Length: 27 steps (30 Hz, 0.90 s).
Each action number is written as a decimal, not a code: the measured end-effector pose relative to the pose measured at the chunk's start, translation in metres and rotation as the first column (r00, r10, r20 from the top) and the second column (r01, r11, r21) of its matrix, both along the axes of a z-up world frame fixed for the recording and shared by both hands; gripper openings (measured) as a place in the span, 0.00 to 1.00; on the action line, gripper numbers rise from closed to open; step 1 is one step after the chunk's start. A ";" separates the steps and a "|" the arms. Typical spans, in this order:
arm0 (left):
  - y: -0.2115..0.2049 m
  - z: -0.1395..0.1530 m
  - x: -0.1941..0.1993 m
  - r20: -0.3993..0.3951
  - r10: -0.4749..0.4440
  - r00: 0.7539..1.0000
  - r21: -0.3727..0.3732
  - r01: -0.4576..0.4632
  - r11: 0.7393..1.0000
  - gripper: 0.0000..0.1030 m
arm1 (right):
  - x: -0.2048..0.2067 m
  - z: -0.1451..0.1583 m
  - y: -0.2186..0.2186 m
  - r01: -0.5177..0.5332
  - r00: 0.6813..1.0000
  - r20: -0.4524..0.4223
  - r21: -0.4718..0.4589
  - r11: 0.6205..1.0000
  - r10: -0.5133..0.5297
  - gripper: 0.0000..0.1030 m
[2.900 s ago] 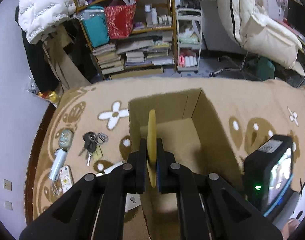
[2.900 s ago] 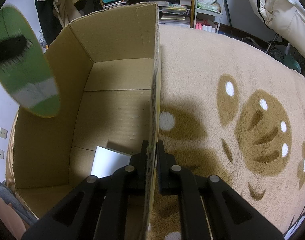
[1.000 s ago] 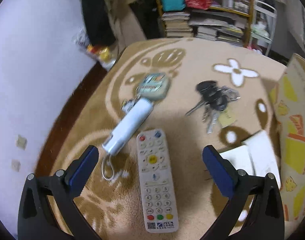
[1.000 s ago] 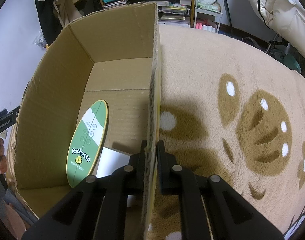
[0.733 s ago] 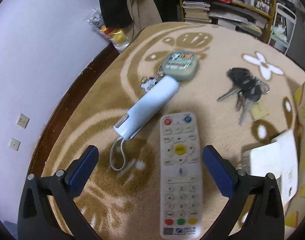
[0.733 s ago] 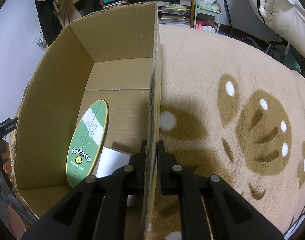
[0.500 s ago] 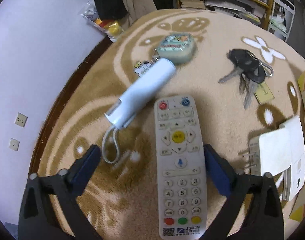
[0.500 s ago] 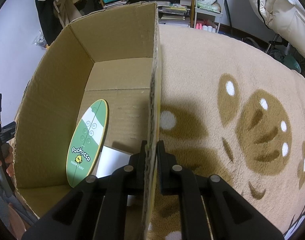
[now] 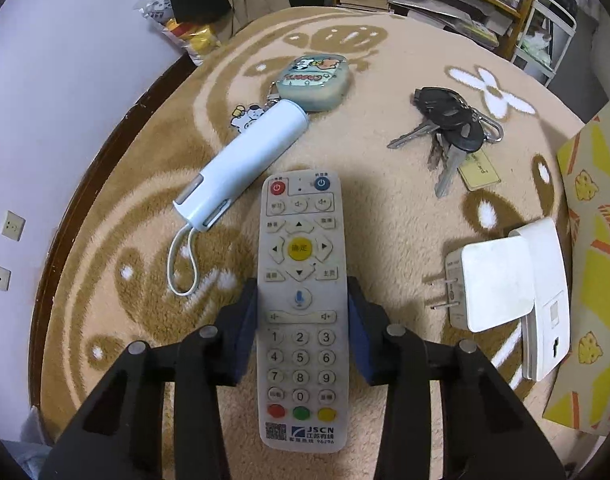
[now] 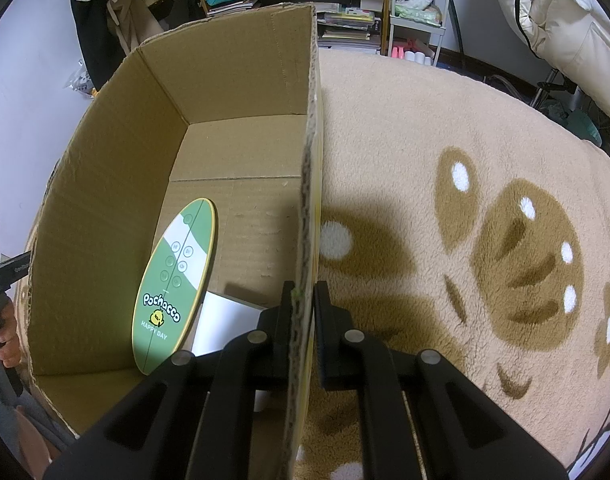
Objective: Organize rigid objects
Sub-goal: 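Grasp the white remote control with the left tool, then lift the remote with the left tool and regrip it lower down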
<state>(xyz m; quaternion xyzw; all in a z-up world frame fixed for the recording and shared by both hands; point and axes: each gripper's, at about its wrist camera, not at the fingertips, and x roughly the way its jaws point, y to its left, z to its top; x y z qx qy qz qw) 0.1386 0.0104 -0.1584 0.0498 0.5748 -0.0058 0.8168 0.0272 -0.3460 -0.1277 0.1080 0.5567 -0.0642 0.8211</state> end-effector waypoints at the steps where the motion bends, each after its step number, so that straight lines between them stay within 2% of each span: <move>1: 0.001 0.002 0.000 0.001 0.005 1.000 0.002 -0.005 1.000 0.38 | 0.000 0.000 0.000 0.000 1.000 0.000 0.000 1.000 0.000 0.09; 4: 0.000 0.011 -0.003 0.040 0.000 0.999 0.032 -0.002 1.000 0.38 | 0.000 0.000 0.000 -0.001 1.000 -0.001 -0.001 1.000 0.001 0.09; 9: -0.001 0.032 -0.009 0.096 0.000 0.995 0.011 -0.001 1.000 0.38 | 0.000 0.000 0.000 -0.001 1.000 -0.001 -0.001 1.000 0.001 0.09; 14: -0.010 0.058 -0.018 0.169 -0.022 0.985 0.062 0.012 0.998 0.36 | 0.000 -0.001 0.000 -0.002 1.000 -0.001 -0.001 1.000 0.002 0.09; 16: -0.012 0.069 -0.020 0.189 -0.001 0.982 0.082 -0.014 0.997 0.31 | 0.000 -0.001 0.000 -0.002 1.000 0.000 -0.001 1.000 0.002 0.09; 17: -0.011 0.074 -0.022 0.191 0.012 0.982 0.075 -0.026 0.997 0.21 | 0.000 -0.001 0.001 -0.001 1.000 0.000 0.000 1.000 0.001 0.09; 19: -0.011 0.085 -0.024 0.198 0.018 0.980 0.047 -0.028 0.999 0.11 | 0.000 -0.001 0.000 0.002 1.000 0.000 0.006 1.000 -0.002 0.09; 20: -0.013 0.091 -0.026 0.215 0.012 0.977 0.058 -0.025 0.998 0.02 | 0.000 -0.001 0.000 0.002 1.000 0.000 0.006 1.000 -0.002 0.09; 22: -0.019 0.100 -0.028 0.240 -0.026 0.970 0.067 0.010 0.998 0.00 | 0.000 -0.001 0.001 -0.001 1.000 0.000 0.000 1.000 0.001 0.09; 27: -0.018 0.090 -0.020 0.199 -0.022 0.980 0.061 0.010 0.998 0.00 | 0.000 -0.001 0.002 -0.003 1.000 0.000 -0.003 1.000 0.003 0.09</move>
